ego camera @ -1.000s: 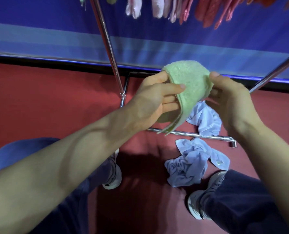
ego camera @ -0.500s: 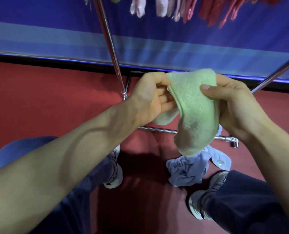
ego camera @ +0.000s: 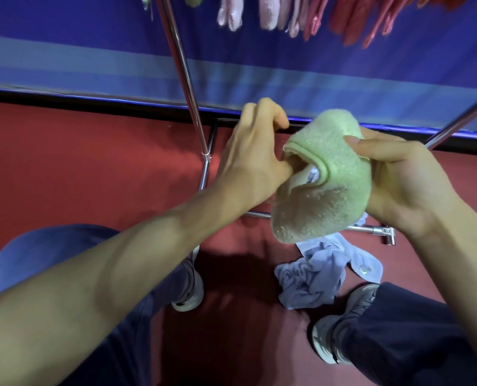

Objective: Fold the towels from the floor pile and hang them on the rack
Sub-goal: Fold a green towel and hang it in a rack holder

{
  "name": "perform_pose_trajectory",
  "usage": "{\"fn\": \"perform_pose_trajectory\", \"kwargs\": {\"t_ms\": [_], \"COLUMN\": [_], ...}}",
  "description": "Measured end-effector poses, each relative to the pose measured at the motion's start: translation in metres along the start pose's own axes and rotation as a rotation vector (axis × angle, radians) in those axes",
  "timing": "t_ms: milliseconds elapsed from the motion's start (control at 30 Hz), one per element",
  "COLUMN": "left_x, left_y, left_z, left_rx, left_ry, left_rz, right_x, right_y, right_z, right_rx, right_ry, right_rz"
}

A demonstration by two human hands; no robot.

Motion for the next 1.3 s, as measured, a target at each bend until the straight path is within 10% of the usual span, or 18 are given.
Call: {"fn": "perform_pose_trajectory", "kwargs": {"t_ms": [300,467,867,1300], "left_x": [-0.006,-0.017,-0.110,-0.204], "left_y": [0.003,0.003,0.038,0.091], "left_z": [-0.015,-0.034,-0.157,-0.255], "left_rx": [0.152,0.278,0.552,0.642], "left_ry": [0.141,0.035,-0.305,-0.688], "left_rz": [-0.112,-0.095,-0.085,-0.162], "right_x": [0.006,-0.002,0.097,0.183], "right_y": [0.002,0.012,0.108,0.190], "right_z": [0.001,0.004,0.036,0.106], "right_rx": [0.025,-0.304,-0.764,-0.921], "right_ry": [0.119,0.731,1.212,1.307], "right_rz": [-0.027,-0.403,-0.538,-0.666]}}
Point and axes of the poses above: each hand's wrist, its own y-axis away from the middle knuckle, its own x-axis out of the palm, z = x × y, the point moved 5 cm from there along -y, towards the middle knuckle, and after that the axes turned 4 degrees about -y, right-handed, at the moved point
